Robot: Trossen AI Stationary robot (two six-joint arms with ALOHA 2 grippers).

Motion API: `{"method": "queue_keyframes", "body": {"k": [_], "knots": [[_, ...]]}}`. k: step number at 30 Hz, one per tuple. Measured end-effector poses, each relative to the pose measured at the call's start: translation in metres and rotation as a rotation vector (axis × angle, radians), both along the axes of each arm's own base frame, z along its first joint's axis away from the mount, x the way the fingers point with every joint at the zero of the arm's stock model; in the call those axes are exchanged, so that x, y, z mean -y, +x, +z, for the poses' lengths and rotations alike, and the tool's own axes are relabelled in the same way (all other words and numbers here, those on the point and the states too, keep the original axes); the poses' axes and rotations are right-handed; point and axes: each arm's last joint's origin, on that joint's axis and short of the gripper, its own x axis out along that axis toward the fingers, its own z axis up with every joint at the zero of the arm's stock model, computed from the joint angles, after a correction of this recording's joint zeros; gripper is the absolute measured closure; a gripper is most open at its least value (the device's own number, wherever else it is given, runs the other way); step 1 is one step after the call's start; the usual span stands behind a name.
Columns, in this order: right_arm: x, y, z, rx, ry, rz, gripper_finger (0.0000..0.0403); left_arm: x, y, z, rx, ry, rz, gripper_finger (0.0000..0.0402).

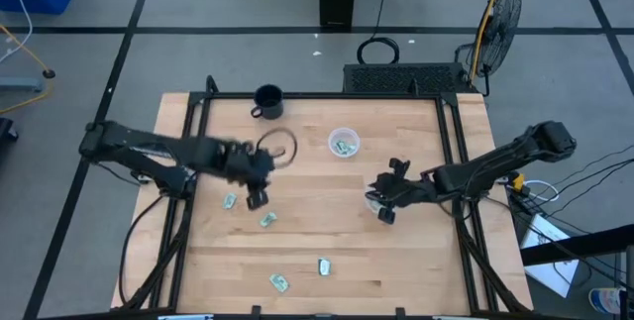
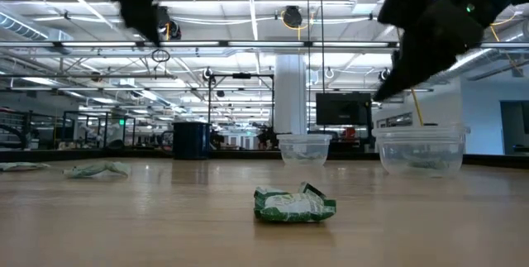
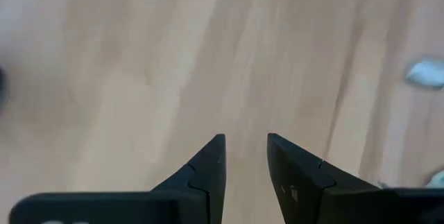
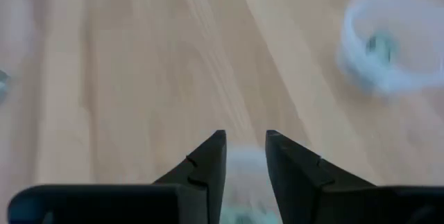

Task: Pick and place items into bin
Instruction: Put the stevia packet into the top transparent bin

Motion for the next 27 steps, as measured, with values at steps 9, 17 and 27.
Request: {"method": "queue_keyframes", "body": {"k": [9,17,27], "knots": [[0.0,-0.001,0.034,0.228,-0.077,0.114,0.0307,0.026,-0.051,-0.101,-0.273,-0.085,0.477,0.0289],[0.001,-0.002,0.035,0.228,-0.079,0.115,0.0308,0.029,-0.083,-0.153,-0.347,-0.125,0.676,0.0289],[0.007,0.001,0.037,0.239,-0.102,0.1,0.0308,0.03,-0.084,-0.157,-0.287,-0.079,0.664,0.0315]]}}
